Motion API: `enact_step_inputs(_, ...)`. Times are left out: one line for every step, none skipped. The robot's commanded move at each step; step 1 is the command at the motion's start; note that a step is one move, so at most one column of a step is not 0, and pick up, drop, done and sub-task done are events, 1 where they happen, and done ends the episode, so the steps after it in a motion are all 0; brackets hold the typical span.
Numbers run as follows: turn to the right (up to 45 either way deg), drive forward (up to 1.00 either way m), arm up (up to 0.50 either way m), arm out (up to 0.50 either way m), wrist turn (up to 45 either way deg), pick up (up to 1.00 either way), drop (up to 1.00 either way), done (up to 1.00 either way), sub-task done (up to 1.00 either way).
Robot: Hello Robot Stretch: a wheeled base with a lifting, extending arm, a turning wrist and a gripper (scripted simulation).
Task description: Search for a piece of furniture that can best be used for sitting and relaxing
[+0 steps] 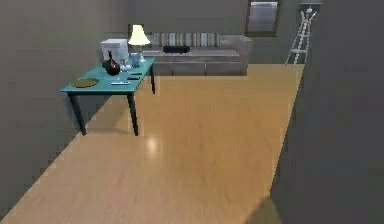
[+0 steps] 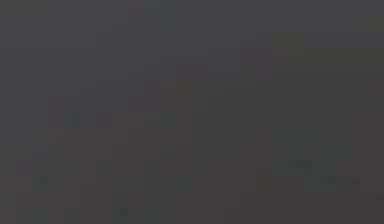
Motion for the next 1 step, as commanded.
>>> enact_step_inputs(0.0,1.00,0.00,0.00,0.0,0.00,0.00,0.00,0.00)
